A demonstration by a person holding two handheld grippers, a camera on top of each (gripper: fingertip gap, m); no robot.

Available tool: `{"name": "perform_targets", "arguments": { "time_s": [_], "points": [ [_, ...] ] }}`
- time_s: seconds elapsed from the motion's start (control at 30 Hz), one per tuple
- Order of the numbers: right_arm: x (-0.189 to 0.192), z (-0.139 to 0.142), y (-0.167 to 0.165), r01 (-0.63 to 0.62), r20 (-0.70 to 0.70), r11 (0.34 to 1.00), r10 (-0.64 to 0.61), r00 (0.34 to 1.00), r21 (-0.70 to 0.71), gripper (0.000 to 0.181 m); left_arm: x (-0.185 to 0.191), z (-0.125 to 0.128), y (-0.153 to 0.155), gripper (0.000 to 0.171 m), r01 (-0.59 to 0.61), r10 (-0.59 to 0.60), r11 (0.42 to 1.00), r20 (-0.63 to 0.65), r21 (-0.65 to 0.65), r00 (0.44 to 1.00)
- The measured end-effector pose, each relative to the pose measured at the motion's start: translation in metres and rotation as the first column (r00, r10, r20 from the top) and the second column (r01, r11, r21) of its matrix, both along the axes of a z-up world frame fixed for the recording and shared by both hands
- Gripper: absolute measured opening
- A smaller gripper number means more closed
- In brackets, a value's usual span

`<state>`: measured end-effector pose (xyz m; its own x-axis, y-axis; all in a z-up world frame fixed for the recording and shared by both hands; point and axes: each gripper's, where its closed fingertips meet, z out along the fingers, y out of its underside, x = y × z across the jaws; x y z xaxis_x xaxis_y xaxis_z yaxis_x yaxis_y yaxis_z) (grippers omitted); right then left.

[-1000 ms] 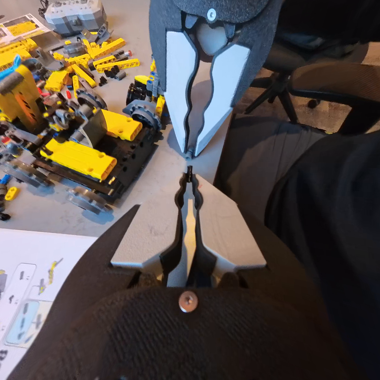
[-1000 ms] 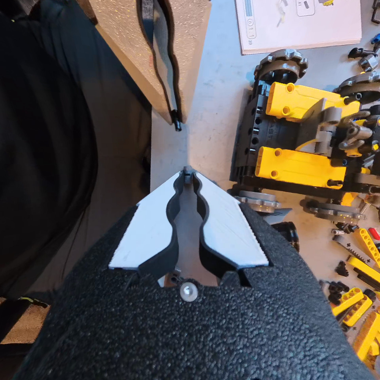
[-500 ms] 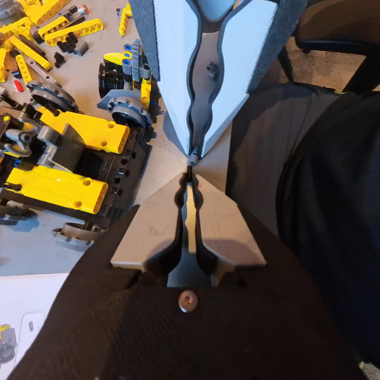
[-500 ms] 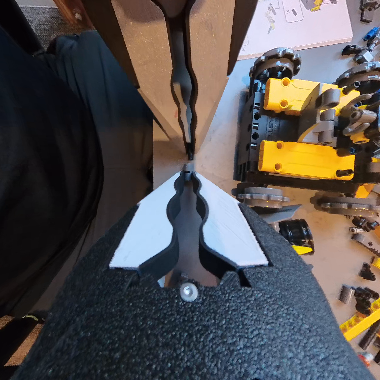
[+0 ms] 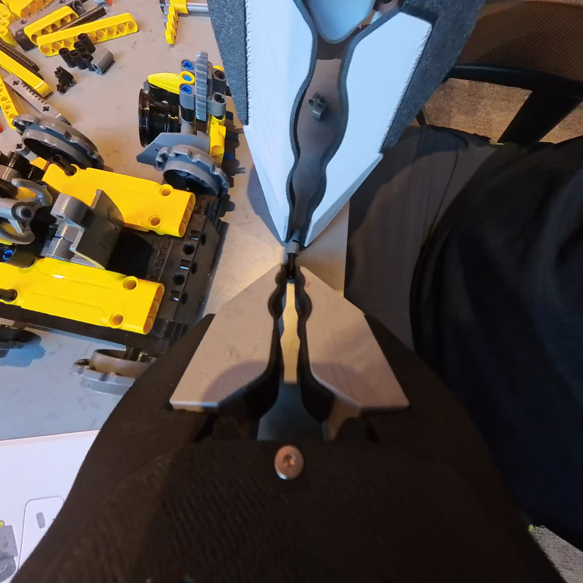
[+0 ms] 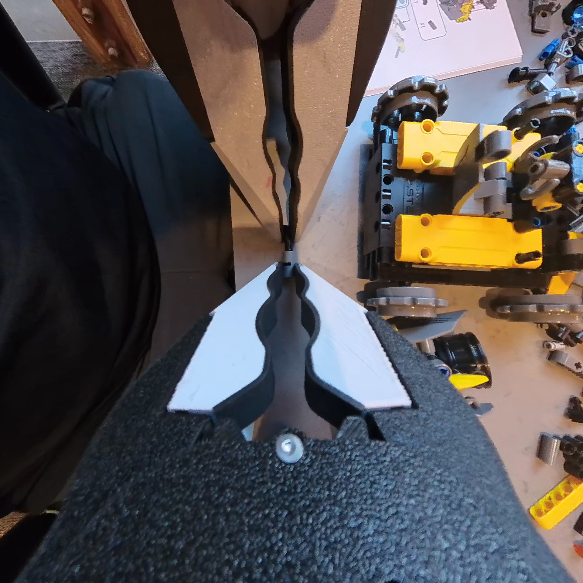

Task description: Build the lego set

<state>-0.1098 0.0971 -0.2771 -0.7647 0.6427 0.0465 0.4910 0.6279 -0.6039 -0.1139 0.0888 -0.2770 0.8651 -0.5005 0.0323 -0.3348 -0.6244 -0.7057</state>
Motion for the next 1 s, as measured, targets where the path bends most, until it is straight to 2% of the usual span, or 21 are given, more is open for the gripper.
{"name": "perform_targets", "arguments": {
  "time_s": [1.0],
  "points": [
    [-0.0001,0.0007,-0.0017,0.025,-0.010,0.999,-0.025,1.000,-0.034,0.007,0.0011,0.0003,0.0005,0.004,-0.006,0.006,1.000,-0.002,0.018,1.000]
  ]
}}
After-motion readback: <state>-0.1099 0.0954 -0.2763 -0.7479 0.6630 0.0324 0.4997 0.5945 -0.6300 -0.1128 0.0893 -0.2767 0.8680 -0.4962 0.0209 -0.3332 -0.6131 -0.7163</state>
